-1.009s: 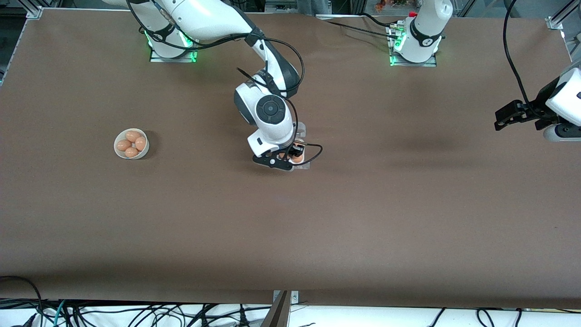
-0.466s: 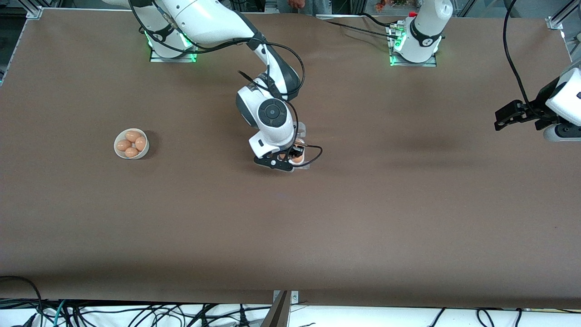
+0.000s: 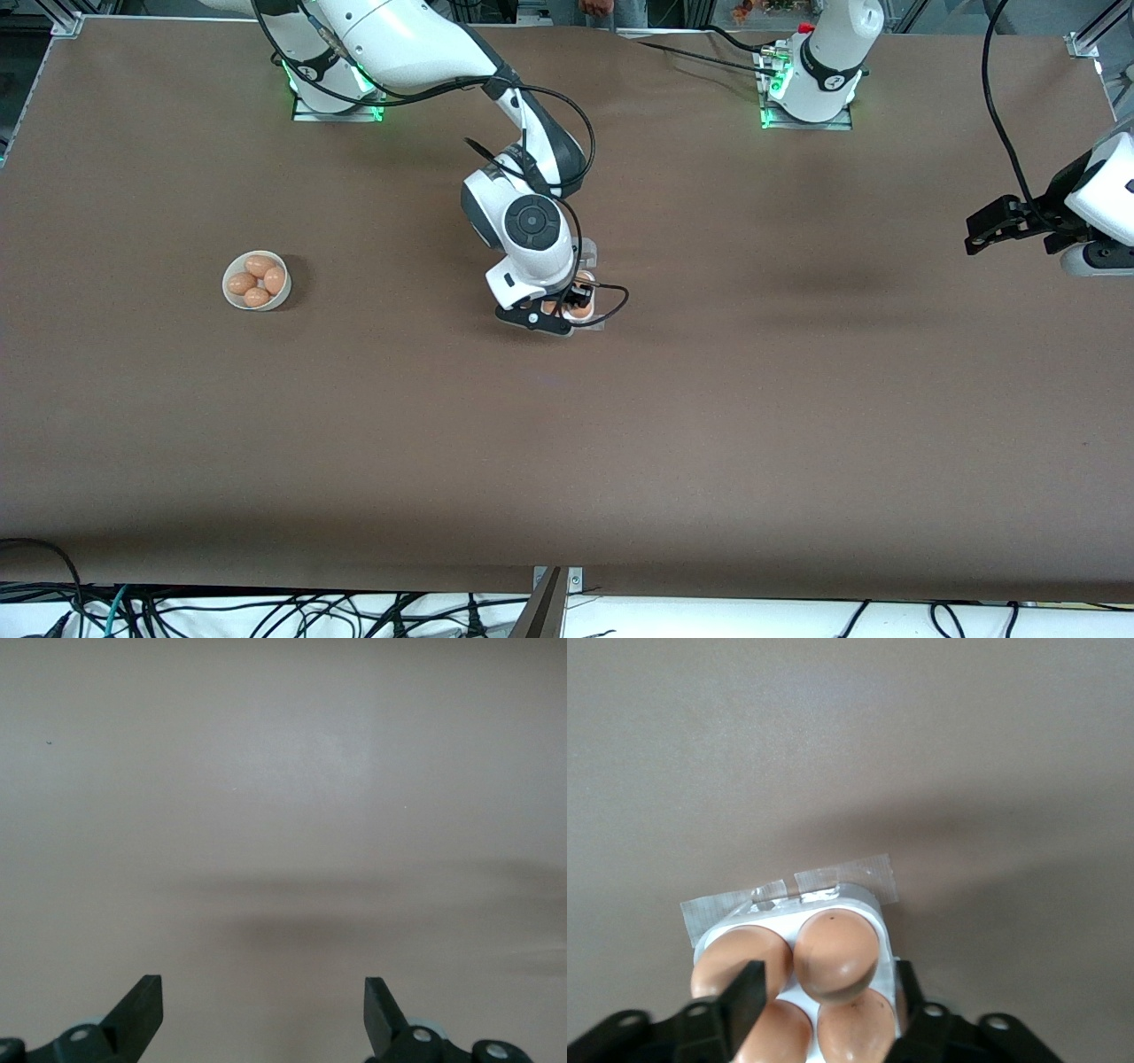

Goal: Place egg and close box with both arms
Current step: 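Lower the egg into the empty carton slot and open the right gripper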

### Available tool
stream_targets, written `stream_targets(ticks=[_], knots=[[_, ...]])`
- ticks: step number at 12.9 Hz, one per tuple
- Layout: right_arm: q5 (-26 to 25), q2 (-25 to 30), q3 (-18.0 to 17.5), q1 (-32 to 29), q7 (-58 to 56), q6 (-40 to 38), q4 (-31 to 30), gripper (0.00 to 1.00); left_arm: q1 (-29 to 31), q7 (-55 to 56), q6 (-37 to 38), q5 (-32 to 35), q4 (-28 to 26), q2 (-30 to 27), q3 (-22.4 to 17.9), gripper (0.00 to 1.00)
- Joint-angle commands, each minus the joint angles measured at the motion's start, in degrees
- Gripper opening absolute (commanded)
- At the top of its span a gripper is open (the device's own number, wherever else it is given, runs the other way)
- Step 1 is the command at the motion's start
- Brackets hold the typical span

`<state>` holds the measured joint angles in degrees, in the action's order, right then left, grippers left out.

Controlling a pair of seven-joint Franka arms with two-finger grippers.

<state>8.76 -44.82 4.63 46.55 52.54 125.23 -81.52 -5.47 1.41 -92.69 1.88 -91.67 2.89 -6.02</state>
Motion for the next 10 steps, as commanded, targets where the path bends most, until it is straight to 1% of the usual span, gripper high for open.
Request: stream_targets(ticks=[1, 4, 6, 8, 10], knots=[[0.7, -0.8, -0.3, -0.1, -0.7, -0.1, 2.1, 1.00, -0.2, -0.6, 1.8, -1.0, 1.9, 0.8, -0.2, 1.00], [0.8, -0.2, -0.2, -0.9, -2.1, -0.2, 3.6, 1.00, -0.3, -0.7, 3.3, -1.0, 2.8, 0.8, -0.1, 1.00], [0.9, 0.6, 0.0, -2.1, -6.5, -0.9, 3.6, 1.00, -0.4, -0.6, 3.8, -0.9, 3.2, 0.8, 1.2, 1.00], [0.3, 0.6, 0.4, -2.1, -7.0, -0.9, 3.6, 1.00, -0.4, -0.4, 5.1, -0.8, 4.8, 0.9, 2.6, 1.00], [0.2, 0.6, 0.6, -2.9, -7.0, -0.8, 3.8, 1.00, -0.4, -0.1, 5.9, -2.3, 4.8, 0.9, 4.1, 1.00]])
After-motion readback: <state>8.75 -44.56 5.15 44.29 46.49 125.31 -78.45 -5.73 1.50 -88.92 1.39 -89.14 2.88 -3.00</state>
